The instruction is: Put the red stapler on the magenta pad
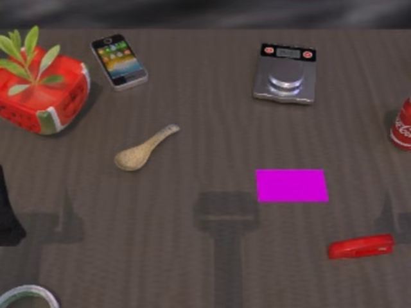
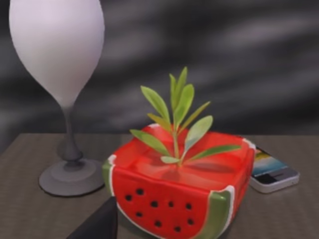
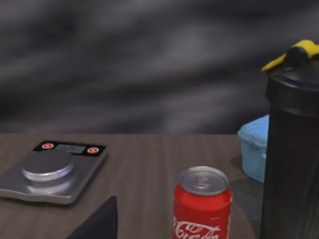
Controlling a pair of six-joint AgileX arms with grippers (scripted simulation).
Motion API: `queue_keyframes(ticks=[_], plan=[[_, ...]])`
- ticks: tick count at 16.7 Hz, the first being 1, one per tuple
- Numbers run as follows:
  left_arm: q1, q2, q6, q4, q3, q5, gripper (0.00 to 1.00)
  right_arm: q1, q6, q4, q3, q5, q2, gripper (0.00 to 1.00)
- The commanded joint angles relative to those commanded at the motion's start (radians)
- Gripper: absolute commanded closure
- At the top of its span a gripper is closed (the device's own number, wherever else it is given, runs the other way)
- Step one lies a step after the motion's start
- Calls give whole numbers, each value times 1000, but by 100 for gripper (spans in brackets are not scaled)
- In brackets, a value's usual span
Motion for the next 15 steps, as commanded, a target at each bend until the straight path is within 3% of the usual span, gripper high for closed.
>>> queue_keyframes(ticks=[6, 15], plan=[[0, 0, 0, 0, 0, 0, 0, 38, -105, -90, 101, -3, 108, 0], [0, 0, 0, 0, 0, 0, 0, 221, -710, -607, 619, 0, 886, 0]])
